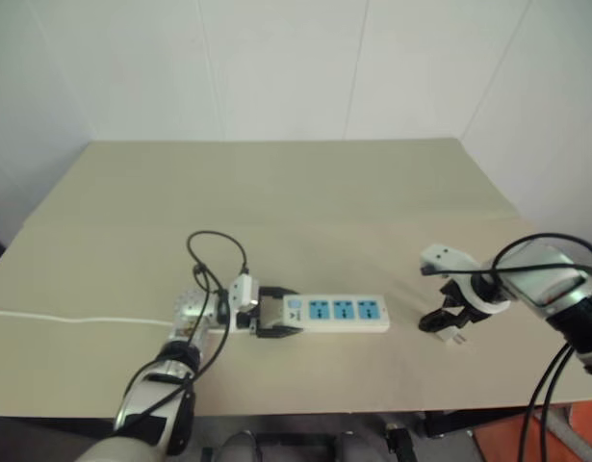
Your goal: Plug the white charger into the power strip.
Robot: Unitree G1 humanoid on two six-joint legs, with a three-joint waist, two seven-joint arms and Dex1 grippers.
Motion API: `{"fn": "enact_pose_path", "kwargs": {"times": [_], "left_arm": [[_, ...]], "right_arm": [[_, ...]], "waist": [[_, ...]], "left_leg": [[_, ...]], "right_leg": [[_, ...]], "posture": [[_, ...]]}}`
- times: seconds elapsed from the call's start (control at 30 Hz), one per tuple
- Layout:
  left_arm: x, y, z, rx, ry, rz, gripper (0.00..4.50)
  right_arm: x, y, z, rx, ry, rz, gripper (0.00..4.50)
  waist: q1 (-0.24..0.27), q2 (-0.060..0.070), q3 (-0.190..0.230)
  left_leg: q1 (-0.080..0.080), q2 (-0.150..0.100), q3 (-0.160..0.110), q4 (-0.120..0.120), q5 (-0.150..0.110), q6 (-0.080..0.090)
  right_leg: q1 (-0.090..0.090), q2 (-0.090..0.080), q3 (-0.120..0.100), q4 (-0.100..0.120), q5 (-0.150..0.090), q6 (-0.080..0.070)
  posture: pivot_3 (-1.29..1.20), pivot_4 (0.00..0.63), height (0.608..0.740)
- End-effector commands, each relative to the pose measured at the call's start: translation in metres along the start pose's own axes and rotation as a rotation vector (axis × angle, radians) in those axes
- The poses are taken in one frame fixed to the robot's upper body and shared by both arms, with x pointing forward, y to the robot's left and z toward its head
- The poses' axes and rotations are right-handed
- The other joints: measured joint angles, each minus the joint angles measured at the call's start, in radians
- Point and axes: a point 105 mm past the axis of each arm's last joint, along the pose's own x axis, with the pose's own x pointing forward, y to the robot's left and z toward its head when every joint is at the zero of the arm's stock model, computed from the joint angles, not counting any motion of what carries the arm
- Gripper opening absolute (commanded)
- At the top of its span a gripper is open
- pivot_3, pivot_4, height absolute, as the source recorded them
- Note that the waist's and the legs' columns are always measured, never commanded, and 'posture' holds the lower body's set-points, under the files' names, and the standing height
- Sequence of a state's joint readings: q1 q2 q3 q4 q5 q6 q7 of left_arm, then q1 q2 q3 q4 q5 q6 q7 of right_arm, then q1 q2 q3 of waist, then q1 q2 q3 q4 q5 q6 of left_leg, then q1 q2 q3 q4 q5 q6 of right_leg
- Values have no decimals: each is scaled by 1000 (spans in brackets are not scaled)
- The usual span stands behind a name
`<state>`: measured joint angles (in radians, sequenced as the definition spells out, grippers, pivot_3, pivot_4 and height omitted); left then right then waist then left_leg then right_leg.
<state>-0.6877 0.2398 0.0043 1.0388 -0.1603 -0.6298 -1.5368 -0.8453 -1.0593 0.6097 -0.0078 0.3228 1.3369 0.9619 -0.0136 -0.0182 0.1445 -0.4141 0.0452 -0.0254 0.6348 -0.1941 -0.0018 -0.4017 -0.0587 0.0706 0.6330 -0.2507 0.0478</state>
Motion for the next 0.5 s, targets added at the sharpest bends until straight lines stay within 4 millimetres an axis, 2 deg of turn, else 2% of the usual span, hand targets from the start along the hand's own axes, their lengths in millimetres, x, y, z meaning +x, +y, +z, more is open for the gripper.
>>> {"fn": "enact_pose_path", "kwargs": {"times": [0.03,0.23,0.4,0.43,0.5], "left_arm": [[-4,0,-5,1,38,7,3261],[-1,0,-3,9,29,0,3261],[-2,1,-1,14,30,-6,3261],[-3,2,0,14,32,-9,3261],[-5,4,1,7,47,-17,3261]], "right_arm": [[-6,-3,4,-21,-15,-21,3279],[-4,-3,2,-32,6,-24,1189],[-16,-4,7,-149,1,-96,1112],[-21,-2,12,-197,-18,-101,1112],[-43,5,33,-370,-130,-130,1112]], "waist": [[0,0,0],[0,1,-1],[1,1,-1],[0,2,-1],[0,2,-1]], "left_leg": [[0,0,0,0,0,0],[0,0,0,1,0,0],[0,0,0,1,0,0],[0,0,0,1,0,0],[0,0,0,1,0,0]], "right_leg": [[0,0,0,0,0,0],[0,0,0,0,0,0],[0,0,0,0,0,0],[0,0,0,0,0,0],[0,0,0,0,0,1]], "posture": [[0,150,740],[0,150,740],[0,150,740],[0,150,740],[0,150,740]]}}
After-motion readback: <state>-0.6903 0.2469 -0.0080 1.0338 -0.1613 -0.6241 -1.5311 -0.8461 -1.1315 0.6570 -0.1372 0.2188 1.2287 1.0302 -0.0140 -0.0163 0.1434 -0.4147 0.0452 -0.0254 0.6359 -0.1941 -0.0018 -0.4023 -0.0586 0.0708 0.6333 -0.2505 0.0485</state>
